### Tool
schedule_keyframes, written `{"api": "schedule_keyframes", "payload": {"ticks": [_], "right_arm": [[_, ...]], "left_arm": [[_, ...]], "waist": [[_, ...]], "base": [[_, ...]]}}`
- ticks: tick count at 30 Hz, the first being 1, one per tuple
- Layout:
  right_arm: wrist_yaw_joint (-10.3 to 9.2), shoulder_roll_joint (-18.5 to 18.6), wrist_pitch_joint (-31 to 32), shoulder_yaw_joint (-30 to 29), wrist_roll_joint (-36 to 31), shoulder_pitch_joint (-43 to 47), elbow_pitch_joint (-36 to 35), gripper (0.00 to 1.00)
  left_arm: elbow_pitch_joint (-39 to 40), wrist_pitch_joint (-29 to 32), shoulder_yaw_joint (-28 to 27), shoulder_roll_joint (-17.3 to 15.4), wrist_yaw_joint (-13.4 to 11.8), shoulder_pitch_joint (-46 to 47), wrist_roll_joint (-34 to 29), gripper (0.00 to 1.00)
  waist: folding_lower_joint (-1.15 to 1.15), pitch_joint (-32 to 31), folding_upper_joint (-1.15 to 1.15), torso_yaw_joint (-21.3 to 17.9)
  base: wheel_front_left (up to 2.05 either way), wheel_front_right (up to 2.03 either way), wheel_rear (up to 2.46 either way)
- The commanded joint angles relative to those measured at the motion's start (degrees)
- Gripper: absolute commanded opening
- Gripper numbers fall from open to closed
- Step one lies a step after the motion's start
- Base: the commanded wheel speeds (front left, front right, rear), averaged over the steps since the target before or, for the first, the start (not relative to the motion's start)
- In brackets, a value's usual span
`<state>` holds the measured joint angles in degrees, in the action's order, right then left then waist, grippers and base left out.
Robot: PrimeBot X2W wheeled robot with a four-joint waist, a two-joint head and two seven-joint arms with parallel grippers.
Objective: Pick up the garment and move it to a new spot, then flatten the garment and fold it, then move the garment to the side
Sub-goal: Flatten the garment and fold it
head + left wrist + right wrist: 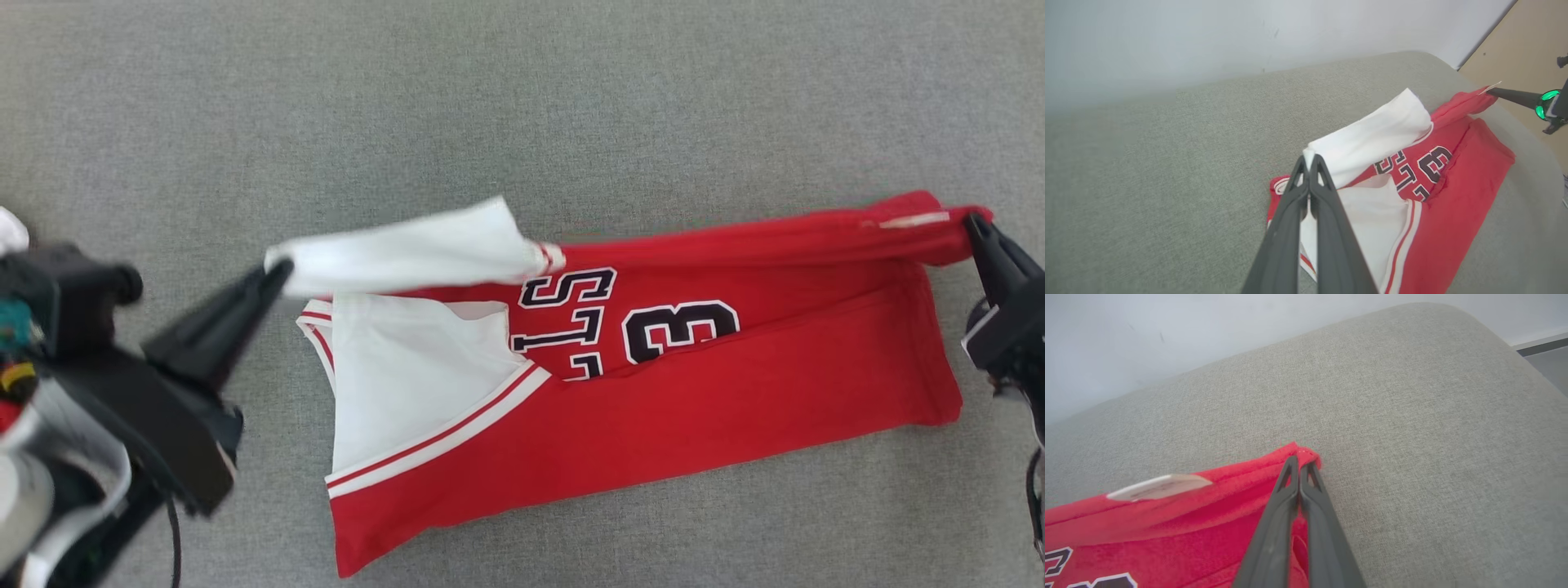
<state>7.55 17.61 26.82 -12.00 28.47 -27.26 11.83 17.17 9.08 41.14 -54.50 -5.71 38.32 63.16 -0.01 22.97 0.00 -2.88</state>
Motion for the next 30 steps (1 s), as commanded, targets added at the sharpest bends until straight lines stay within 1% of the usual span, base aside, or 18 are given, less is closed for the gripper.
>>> {"api": "schedule_keyframes", "payload": {"ticks": [1, 5, 8, 14, 21, 22, 23, 24, 26, 27, 28, 30], "right_arm": [[-0.14, 0.31, 0.38, -0.74, -0.31, 2.10, -1.48, 0.00], [-0.14, -0.39, 0.85, -2.18, -0.44, 5.39, -4.31, 0.00], [-0.14, -1.20, 0.99, -2.76, -0.69, 6.99, -5.07, 0.00], [-0.14, -2.26, 0.43, -3.19, -2.13, 9.07, -4.01, 0.00], [-0.14, -3.20, 0.25, -3.54, -1.66, 9.58, -1.85, 0.01], [-0.14, -3.18, 0.24, -3.55, -1.63, 9.57, -1.68, 0.47], [-0.14, -3.10, 0.06, -3.57, -1.63, 9.50, -1.50, 1.00], [-0.14, -3.18, -0.11, -3.74, -1.50, 9.51, -1.26, 1.00], [-0.14, -3.31, 0.11, -4.12, -0.64, 9.94, -1.25, 1.00], [-0.14, -3.17, 0.20, -4.38, -0.10, 10.21, -1.65, 1.00], [-0.14, -2.95, 0.30, -4.94, 0.65, 10.50, -2.14, 1.00], [-0.14, -2.32, 0.40, -6.03, 1.94, 11.45, -3.79, 1.00]], "left_arm": [[1.12, -0.12, 0.49, -0.89, -0.67, -2.43, 0.66, 0.00], [3.15, -1.37, 1.30, -1.48, -2.38, -6.65, 1.80, 0.00], [3.96, -2.51, 2.09, -1.05, -3.18, -9.44, 2.49, 0.00], [2.97, -3.58, 4.10, 0.63, -3.28, -12.82, 2.92, 0.00], [0.46, -4.44, 5.06, 2.01, -3.47, -14.50, 2.98, 0.00], [-0.04, -4.84, 5.02, 2.44, -3.55, -14.58, 3.05, 0.00], [-0.61, -4.94, 5.25, 2.75, -3.43, -14.65, 2.96, 0.00], [-1.15, -5.02, 5.55, 3.15, -3.24, -14.73, 2.85, 0.07], [-2.16, -5.24, 5.88, 4.08, -3.08, -14.77, 2.73, 0.59], [-2.69, -5.48, 6.05, 4.51, -3.06, -14.79, 2.52, 0.96], [-3.41, -5.75, 6.17, 4.92, -3.46, -14.93, 2.31, 1.00], [-4.35, -6.98, 6.05, 5.85, -4.40, -15.17, 1.74, 1.00]], "waist": [[0.01, -0.24, 0.00, 0.03], [0.01, -0.53, 0.00, -0.15], [0.01, -0.57, 0.00, -0.32], [0.01, -0.37, 0.00, -0.05], [0.01, -0.40, 0.00, 0.31], [0.01, -0.40, 0.00, 0.37], [0.01, -0.42, 0.00, 0.42], [0.01, -0.50, 0.00, 0.48], [0.01, -0.82, 0.00, 0.57], [0.01, -1.08, 0.00, 0.62], [0.01, -1.45, 0.00, 0.64], [0.01, -2.23, 0.00, 0.65]], "base": [[0.00, 0.00, 0.00], [0.00, 0.00, 0.00], [0.00, 0.00, 0.00], [0.00, 0.00, 0.00], [0.00, 0.00, 0.00], [0.00, 0.00, 0.00], [0.00, 0.00, 0.00], [0.00, 0.00, 0.00], [0.00, 0.00, 0.00], [0.00, 0.00, 0.00], [0.00, 0.00, 0.00], [0.00, 0.00, 0.00]]}}
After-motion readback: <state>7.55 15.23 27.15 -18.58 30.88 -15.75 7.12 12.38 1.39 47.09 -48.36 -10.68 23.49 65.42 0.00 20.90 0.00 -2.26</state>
